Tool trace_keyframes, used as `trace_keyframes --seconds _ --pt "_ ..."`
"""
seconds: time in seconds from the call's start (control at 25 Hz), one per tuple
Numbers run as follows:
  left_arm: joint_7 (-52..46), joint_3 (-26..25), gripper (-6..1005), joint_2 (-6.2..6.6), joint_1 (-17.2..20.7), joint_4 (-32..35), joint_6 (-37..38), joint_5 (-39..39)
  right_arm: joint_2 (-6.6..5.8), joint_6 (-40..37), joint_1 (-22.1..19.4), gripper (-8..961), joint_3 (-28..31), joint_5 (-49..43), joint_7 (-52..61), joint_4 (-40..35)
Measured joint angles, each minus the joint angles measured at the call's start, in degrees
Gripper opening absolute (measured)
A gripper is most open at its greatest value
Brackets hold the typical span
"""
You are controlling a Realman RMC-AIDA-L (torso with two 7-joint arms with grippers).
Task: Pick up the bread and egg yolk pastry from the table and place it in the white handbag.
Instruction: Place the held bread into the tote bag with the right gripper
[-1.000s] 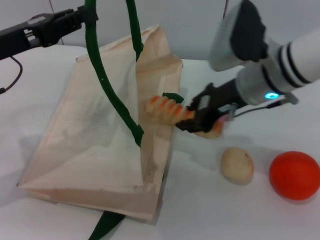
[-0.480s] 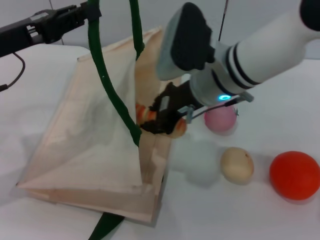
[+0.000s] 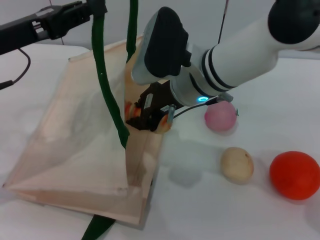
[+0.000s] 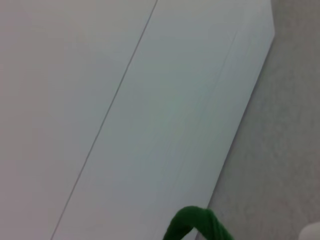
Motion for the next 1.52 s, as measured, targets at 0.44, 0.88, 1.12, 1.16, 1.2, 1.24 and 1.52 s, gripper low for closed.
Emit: trace_keyframes --seconds 0.44,0.88,1.12,1.16,1.2,1.24,1.52 --pt "0.0 0.14 134 0.01 -0.79 -0.58 -0.06 -1.74 0.22 -6.1 1.03 334 -4.28 0.21 2.75 2.02" --pt "0.0 0.38 133 0.35 -2.13 -1.97 -0.07 -1.9 0.44 -14.96 0.98 327 -11.99 4.63 2.56 1.77" --pt "0.01 0.37 133 0.44 -2.19 -2.05 -0.01 -1.9 0.6 -18.57 0.6 325 -15.82 5.45 2.12 0.44" --pt "0.03 0.38 133 0.44 -2.19 -2.07 0.05 -1.9 0.61 -18.65 0.56 324 -16.2 5.46 1.77 0.1" --pt "0.04 0.39 133 0.44 -2.2 -2.1 0.12 -1.89 0.61 -18.69 0.44 324 -16.49 5.47 1.03 -0.22" --pt "0.04 0.38 133 0.44 -2.2 -2.12 0.21 -1.83 0.61 -18.69 0.23 324 -16.66 5.47 0.12 -0.55" --pt "0.66 0.15 133 0.44 -2.03 -2.19 0.5 -1.58 0.61 -19.2 -2.13 398 -16.73 5.51 -4.01 -3.31"
